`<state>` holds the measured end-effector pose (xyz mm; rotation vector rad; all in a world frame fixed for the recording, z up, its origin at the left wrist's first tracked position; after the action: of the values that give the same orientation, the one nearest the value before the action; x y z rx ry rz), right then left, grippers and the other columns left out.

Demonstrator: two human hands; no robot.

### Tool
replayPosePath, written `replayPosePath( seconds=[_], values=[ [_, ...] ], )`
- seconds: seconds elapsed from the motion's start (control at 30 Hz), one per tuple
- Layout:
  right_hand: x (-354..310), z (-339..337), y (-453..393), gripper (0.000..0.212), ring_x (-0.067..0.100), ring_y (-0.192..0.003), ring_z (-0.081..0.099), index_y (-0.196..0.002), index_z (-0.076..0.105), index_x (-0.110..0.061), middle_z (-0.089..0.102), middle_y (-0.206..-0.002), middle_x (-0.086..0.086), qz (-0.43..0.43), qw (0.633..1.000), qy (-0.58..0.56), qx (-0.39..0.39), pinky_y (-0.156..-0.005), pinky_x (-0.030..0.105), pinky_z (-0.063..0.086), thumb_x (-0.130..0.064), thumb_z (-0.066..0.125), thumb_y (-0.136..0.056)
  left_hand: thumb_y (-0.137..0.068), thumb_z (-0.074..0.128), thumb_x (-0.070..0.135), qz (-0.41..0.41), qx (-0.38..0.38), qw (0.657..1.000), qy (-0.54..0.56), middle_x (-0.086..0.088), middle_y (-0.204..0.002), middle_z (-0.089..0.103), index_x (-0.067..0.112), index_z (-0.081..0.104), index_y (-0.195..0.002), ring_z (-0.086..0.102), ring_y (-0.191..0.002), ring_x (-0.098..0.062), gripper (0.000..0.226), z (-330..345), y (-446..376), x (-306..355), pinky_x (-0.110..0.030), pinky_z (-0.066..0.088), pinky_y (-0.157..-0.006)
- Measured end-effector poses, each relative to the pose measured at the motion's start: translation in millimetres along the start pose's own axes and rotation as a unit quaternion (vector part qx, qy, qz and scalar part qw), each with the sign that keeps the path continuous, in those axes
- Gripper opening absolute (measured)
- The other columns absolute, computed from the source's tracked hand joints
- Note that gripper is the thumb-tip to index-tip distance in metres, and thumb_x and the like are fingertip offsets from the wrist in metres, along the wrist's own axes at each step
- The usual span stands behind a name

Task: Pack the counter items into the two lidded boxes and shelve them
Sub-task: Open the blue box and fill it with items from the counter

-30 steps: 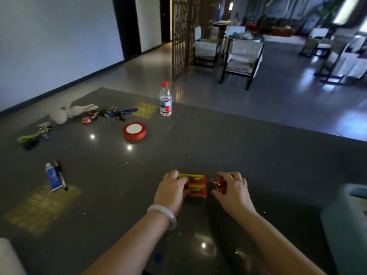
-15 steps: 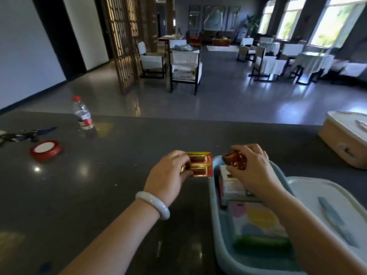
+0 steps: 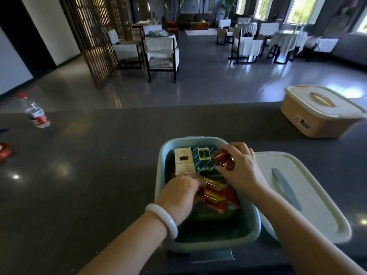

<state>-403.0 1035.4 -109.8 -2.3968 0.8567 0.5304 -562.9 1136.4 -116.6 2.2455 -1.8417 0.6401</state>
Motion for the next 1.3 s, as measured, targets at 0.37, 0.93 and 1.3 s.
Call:
replayPosePath(
  seconds=[0.37,0.93,1.3],
  values=[
    [4,12,6,0.056,0.013,-0.114,0.031,-0.134,0.05,-0.032,0.041,-0.13,-0.007,-0.015,1.0,0.012,0.01,-0.097,0.033,0.035,-0.036,0.07,-0.081,-0.094,0.055,0.028,0.054,-0.062,0.995,-0.062,-0.001,-0.121,0.06,0.024,0.063,-0.115,0.057,-0.112,-0.023,0.023,24,-14,6,-0.043,0.045,-0.097],
    [5,12,8,0.059,0.016,-0.113,0.032,-0.133,0.052,-0.031,0.043,-0.131,-0.007,-0.022,0.999,0.026,-0.001,-0.092,0.028,0.026,-0.033,0.073,-0.078,-0.059,0.068,0.078,-0.212,-0.041,0.975,-0.049,-0.002,-0.129,0.042,0.018,0.036,-0.135,0.038,-0.118,-0.02,0.102,46,-18,1,-0.034,0.036,-0.102],
    [7,13,7,0.059,0.015,-0.116,0.031,-0.133,0.051,-0.033,0.043,-0.131,-0.006,-0.025,1.0,0.018,-0.006,-0.094,0.032,0.031,-0.033,0.073,-0.078,-0.064,0.078,0.06,-0.216,-0.003,0.972,0.091,0.003,-0.13,0.043,0.024,0.044,-0.127,0.038,-0.122,-0.016,0.08,46,-13,-3,-0.034,0.039,-0.102]
  ],
)
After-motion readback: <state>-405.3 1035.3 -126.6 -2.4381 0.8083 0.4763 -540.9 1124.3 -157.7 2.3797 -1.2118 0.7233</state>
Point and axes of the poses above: each hand's wrist, its own y-axis away from the middle knuckle, its own z-axis out of the palm, x = y × z, the point moved 4 cm from there along -y, towards the middle knuckle
